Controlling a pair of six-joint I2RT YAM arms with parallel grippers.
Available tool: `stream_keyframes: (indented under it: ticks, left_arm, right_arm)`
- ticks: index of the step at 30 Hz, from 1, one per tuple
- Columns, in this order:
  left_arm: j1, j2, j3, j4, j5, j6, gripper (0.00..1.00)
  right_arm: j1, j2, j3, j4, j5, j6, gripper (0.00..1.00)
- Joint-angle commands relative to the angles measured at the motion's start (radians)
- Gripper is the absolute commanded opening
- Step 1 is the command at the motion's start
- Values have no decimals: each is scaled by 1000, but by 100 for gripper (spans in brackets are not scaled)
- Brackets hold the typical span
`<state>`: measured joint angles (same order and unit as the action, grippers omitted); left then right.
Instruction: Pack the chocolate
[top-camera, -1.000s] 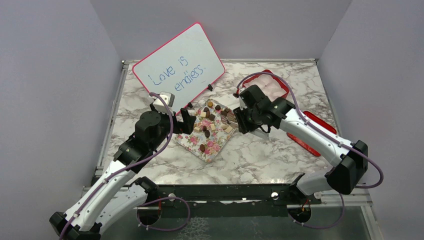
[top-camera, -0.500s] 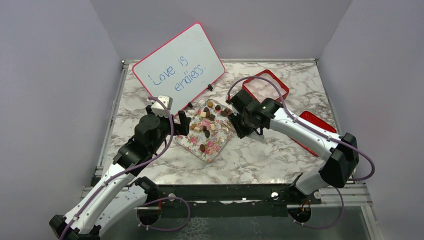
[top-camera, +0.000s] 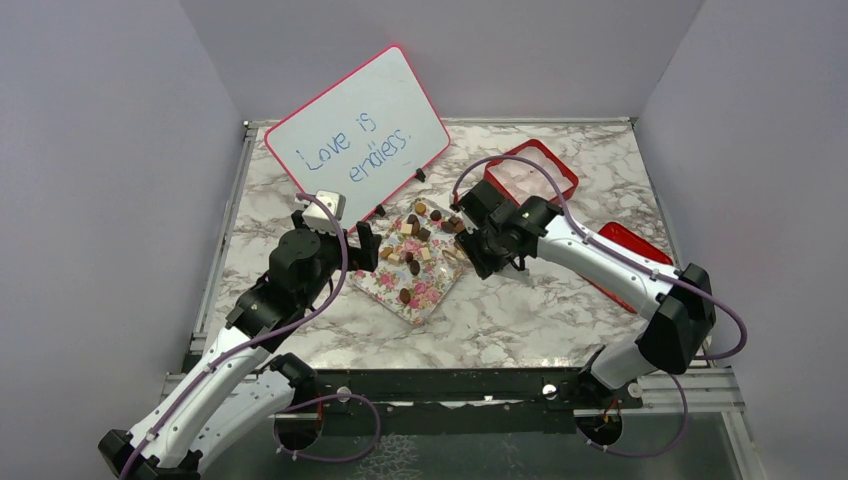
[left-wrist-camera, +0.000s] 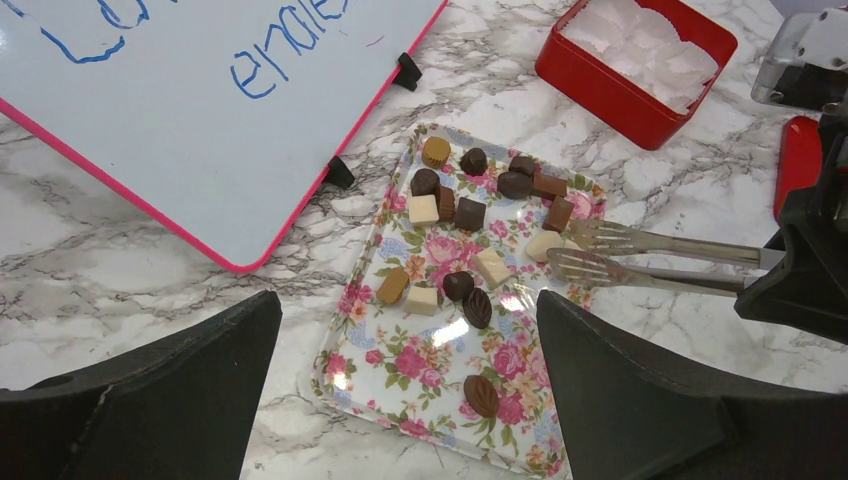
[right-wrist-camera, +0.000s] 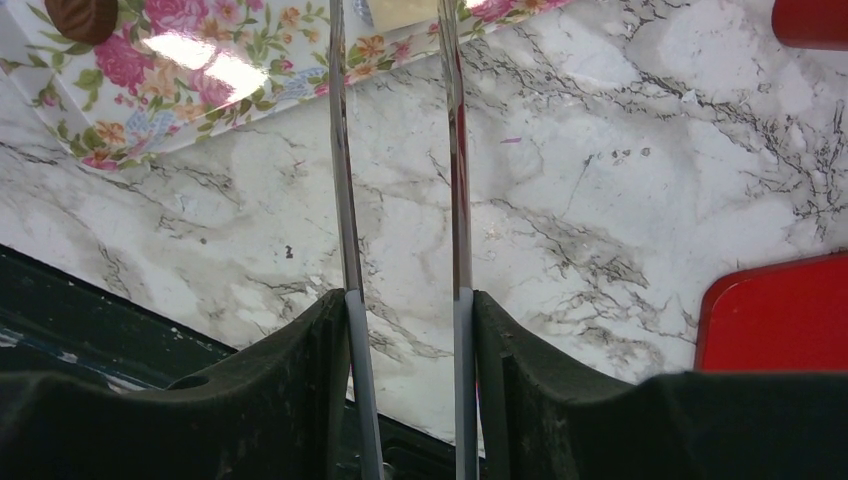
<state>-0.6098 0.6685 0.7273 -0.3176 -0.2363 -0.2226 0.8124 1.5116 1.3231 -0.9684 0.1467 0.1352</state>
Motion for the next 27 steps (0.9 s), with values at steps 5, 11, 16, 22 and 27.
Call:
stream_keyframes:
  ticks: [5, 11, 16, 22, 27]
  left_arm:
    - [1, -8, -9, 12, -14, 13, 99]
    - [1, -12, -8, 12, -14, 15, 99]
    - [1, -13, -8, 12, -10, 15, 99]
    - [1, -16, -10, 13, -11, 15, 99]
    - [1, -17, -10, 12, -9, 14, 99]
  right_arm:
    - [7, 45, -5, -4, 25, -29, 50]
    - [7, 59, 2, -10, 48, -29, 50]
    - [7, 67, 25, -39, 80, -28, 50]
    - [8, 67, 39, -63, 85, -33, 52]
    - [8, 68, 41, -66, 70, -43, 53]
